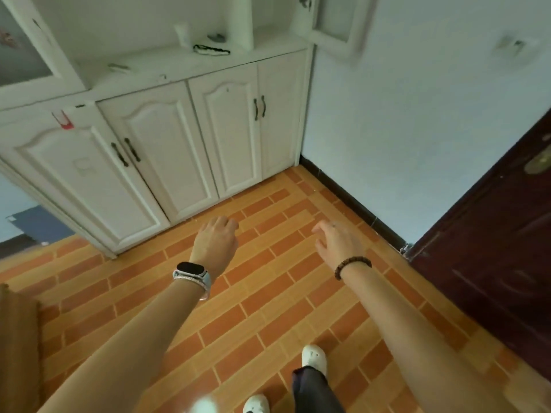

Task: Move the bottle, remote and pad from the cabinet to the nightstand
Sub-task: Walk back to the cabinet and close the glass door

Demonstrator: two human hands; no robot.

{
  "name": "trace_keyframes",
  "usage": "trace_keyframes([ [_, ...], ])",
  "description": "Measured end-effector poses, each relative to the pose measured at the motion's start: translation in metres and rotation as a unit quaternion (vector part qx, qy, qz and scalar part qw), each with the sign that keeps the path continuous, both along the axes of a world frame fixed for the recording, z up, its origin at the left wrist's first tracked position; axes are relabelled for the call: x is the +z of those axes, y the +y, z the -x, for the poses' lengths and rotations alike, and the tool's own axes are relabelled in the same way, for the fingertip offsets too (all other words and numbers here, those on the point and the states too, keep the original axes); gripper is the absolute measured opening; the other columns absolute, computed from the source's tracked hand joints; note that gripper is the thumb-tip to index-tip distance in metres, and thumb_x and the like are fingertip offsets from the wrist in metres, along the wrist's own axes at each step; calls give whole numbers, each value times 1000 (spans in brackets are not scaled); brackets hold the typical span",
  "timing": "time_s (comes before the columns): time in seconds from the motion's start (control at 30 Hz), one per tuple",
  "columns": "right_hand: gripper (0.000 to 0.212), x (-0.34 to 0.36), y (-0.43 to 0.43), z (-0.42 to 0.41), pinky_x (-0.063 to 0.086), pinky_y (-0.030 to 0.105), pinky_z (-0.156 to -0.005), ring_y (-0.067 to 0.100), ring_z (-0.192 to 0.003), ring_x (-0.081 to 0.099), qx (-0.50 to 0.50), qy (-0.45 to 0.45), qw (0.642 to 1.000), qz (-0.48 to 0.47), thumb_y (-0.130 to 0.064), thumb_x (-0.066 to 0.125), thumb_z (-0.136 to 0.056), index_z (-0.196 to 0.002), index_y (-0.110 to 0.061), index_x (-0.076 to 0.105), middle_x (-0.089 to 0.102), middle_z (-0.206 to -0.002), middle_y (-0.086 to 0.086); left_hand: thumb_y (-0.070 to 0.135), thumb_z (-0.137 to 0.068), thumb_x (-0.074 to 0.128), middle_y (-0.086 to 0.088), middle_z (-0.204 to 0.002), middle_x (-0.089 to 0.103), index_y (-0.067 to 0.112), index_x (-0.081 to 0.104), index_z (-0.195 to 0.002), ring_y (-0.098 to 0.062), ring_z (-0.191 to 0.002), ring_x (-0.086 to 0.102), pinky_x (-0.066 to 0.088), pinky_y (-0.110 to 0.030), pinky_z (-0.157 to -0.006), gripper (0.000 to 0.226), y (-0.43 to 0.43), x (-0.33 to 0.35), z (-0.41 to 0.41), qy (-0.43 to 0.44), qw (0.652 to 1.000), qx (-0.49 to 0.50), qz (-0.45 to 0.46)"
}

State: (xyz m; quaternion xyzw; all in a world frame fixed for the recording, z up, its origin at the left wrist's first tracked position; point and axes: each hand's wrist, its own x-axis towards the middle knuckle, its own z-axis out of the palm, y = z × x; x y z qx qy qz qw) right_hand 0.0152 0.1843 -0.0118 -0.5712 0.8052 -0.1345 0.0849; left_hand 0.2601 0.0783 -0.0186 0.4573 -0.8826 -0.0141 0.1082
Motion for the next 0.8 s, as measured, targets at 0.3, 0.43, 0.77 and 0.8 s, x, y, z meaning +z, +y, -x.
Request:
trace_keyframes([
  [0.3,26,8,-42,112,52,29,-81,16,-103,58,-24,-6,1000,3,-25,56,-94,-120,-24,57,61,-117,-2,10,-87,52,-10,-101,61,8,60,-106,-30,-91,56,47,-41,-78,21,-52,5,109,18,1000,-9,3],
  [0.43,24,17,-69,158,52,31,-84,18,-105,57,-21,-7,1000,21,-26,55,-94,-118,-24,58,63,-114,-1,9,-86,53,-10,-100,62,8,61,-103,-30,-91,57,48,-41,-79,19,-72,7,152,25,1000,-1,5],
  [0.77,23,25,-122,231,55,38,-83,19,-102,59,-10,-16,1000,24,-22,52,-94,-116,-22,60,62,-112,0,13,-90,50,-10,-106,60,9,59,-112,-29,-95,55,46,-40,-84,24,-122,12,224,32,999,15,3],
  [0.8,23,24,-129,236,55,39,-83,20,-102,59,-10,-15,1000,23,-22,52,-94,-115,-22,60,62,-112,0,13,-90,50,-10,-106,60,9,59,-112,-29,-95,55,46,-41,-83,24,-130,12,229,39,999,18,3],
])
